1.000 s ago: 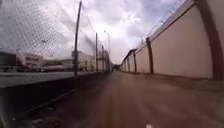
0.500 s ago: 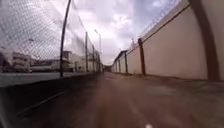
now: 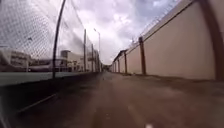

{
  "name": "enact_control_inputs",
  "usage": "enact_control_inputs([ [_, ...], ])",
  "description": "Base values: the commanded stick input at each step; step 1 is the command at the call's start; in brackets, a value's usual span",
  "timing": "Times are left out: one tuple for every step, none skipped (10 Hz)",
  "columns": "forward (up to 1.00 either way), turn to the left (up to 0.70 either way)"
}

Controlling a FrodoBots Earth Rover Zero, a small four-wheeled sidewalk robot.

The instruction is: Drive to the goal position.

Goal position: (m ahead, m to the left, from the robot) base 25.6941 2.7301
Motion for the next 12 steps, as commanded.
enact_control_inputs([
  [0.7,0.0],
  [0.7,0.0],
  [0.7,0.0],
  [0.7,0.0],
  [0.7,0.0],
  [0.7,0.0],
  [0.7,0.0],
  [0.7,0.0],
  [0.7,0.0],
  [0.7,0.0],
  [0.7,0.0],
  [0.7,0.0],
])
